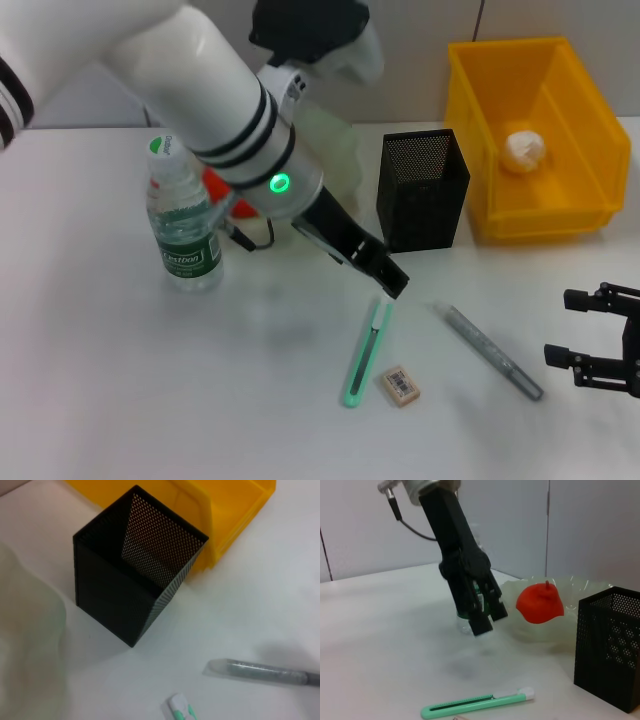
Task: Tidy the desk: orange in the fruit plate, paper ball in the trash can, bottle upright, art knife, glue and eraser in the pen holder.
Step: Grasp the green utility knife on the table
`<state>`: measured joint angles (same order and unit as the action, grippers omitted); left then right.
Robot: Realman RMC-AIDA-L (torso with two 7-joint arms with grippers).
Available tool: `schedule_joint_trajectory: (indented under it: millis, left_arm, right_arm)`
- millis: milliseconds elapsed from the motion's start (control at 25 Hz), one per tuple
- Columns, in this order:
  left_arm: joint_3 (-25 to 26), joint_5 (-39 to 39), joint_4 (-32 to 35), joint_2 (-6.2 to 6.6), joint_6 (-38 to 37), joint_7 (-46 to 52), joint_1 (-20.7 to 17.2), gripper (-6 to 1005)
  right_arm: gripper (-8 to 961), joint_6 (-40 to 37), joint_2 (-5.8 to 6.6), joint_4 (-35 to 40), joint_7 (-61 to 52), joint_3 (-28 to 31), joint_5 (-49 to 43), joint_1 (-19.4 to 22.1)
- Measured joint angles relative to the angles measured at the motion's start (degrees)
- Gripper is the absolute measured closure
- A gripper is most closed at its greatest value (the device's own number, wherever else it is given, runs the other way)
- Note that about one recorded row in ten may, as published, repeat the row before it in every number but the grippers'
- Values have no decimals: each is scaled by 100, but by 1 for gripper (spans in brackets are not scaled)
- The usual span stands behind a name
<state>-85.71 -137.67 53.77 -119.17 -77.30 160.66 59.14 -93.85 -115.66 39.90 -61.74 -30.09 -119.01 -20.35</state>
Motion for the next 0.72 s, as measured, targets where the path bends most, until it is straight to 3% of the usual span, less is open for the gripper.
schedule_joint_trajectory:
  millis: [160,720]
  left_arm:
    - [-471,79,-75,0,389,-6,-102,157]
    - [-1174,419,-217,0,1266,-9,-397,156]
  right_arm:
    - [215,13,0,-3,-48,9,0,-3]
    - [217,86,20,-29,-195,12,1,2]
